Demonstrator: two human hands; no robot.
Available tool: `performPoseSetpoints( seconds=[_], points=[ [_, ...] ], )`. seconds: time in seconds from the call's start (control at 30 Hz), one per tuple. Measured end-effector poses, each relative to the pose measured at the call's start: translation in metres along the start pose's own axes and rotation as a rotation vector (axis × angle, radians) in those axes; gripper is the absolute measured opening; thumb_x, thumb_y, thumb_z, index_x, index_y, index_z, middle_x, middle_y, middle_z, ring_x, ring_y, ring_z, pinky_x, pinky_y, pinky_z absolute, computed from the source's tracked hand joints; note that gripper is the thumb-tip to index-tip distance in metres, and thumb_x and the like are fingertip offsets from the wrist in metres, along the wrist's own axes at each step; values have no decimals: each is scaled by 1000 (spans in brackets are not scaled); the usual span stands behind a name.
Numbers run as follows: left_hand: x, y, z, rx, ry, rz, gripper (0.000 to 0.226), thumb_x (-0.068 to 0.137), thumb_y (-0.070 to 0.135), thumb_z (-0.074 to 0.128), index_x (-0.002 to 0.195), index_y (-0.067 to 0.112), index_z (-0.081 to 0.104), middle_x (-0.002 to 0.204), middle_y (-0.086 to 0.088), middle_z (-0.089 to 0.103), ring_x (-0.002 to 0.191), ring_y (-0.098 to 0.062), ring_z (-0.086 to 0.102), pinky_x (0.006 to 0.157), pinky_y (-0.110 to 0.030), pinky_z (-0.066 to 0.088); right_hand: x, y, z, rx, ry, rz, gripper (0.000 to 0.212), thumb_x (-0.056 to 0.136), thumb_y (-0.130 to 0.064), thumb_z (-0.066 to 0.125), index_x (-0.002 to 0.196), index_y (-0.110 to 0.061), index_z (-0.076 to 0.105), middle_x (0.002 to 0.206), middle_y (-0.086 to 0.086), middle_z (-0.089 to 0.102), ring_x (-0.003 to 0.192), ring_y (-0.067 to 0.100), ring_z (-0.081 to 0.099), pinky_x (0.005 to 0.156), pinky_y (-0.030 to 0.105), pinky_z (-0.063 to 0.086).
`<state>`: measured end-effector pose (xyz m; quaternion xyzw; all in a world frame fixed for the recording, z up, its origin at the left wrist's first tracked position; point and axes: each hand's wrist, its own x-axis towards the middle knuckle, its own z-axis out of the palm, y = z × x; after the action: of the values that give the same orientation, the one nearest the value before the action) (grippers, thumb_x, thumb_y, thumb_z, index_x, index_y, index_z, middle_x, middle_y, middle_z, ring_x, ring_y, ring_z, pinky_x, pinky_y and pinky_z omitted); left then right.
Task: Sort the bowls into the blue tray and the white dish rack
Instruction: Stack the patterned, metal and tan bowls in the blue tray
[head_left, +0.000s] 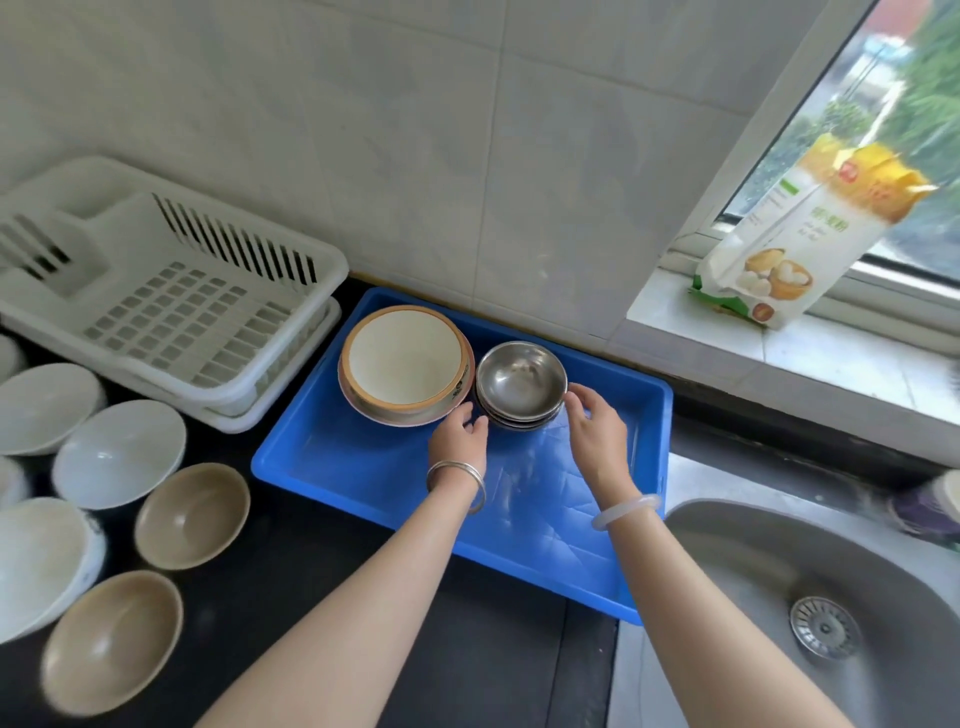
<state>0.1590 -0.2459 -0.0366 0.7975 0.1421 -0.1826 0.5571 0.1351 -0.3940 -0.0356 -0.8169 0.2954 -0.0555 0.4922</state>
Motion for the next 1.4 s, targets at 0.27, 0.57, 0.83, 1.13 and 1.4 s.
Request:
performPoseSetpoints(
  seconds=[0.27,0.57,0.83,1.13,1.4],
  points=[
    [-54,-41,-105,101,104,119,30,92,15,50,121,10,58,124,-6,62,112,-18,59,86,-18,40,-95,-29,48,86,-202,-26,17,97,-27,46,96,-26,63,85,-6,66,81,16,65,75,34,50],
    [-104,-133,-222,214,408,-1,32,88,13,56,121,13,59,121,-8,63,111,-24,57,94,-33,43,-177,-45,165,-121,-580,-49,23,96,-30,46,104,-21,65,90,-5,66,74,7,61,77,30,52],
    [-126,-204,-270,151,655,-114,51,81,-3,60,130,11,50,143,-6,42,134,-23,38,108,-31,31,-184,-74,258,-296,-671,-6,52,94,-32,54,141,-16,40,121,5,61,106,22,62,93,41,53],
    [-120,-221,-281,-95,661,-208,62,82,-4,55,139,17,40,139,-8,49,118,-27,56,102,-37,42,-181,-76,269,-105,-556,152,28,92,-3,48,116,-6,61,113,11,64,69,12,68,74,28,59],
    [-120,-225,-282,-253,526,-206,53,86,-2,51,134,21,47,131,-3,57,114,-24,58,99,-31,42,-199,-91,232,-61,-519,52,20,88,-7,54,81,-22,66,86,5,70,72,13,70,66,24,59]
  ],
)
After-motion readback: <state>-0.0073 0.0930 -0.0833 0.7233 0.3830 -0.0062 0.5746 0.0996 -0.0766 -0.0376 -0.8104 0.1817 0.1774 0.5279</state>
